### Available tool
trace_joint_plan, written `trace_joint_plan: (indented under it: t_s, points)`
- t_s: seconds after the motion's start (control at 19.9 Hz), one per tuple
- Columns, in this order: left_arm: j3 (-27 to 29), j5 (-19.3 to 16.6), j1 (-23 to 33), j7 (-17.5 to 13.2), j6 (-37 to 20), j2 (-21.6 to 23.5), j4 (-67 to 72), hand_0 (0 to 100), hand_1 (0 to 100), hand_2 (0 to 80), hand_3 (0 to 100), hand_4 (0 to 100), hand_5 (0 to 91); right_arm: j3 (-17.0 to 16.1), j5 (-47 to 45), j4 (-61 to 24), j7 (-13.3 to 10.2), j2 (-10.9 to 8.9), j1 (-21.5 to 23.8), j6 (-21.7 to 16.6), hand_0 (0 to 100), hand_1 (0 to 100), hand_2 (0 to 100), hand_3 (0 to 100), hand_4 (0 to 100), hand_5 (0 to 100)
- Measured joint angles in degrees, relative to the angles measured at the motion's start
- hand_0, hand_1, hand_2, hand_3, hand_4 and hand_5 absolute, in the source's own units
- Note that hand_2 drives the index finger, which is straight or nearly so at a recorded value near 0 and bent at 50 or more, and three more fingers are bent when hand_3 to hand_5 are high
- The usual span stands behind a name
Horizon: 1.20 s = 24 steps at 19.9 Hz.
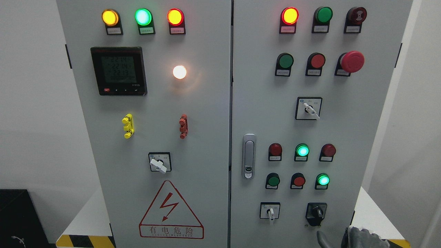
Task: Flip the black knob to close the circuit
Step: 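Reach the right hand up to the black rotary knob at the bottom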
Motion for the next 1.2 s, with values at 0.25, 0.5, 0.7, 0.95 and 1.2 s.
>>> trace_joint_plan:
  t_s: [0.25,0.5,0.7,0.95,1.2]
  points:
    - [0.0,0.0,0.0,0.0,0.0,0.0,0.0,0,0,0.0,0,0,0.0,0.3,0.0,-0.2,0.3,0.08,-0.4,0.0,0,0,70,92,75,70]
    - [0.0,0.0,0.0,0.0,0.0,0.0,0.0,0,0,0.0,0,0,0.0,0.7,0.0,-0.3,1.0,0.13,-1.1,0.0,0,0,70,92,75,70]
    - [0.0,0.0,0.0,0.0,0.0,0.0,0.0,0,0,0.0,0,0,0.0,0.9,0.0,-0.1,1.1,0.17,-2.0,-0.1,0,0,71,92,75,70]
    - [0.0,0.0,0.0,0.0,0.0,0.0,0.0,0,0,0.0,0,0,0.0,0.9,0.1,0.4,1.2,0.18,-2.8,-0.1,0,0,70,92,75,70]
    - [0.0,0.0,0.0,0.0,0.0,0.0,0.0,0,0,0.0,0,0,0.0,0.8,0.2,1.0,1.4,0.2,-3.2,-0.1,0,0,71,92,75,70]
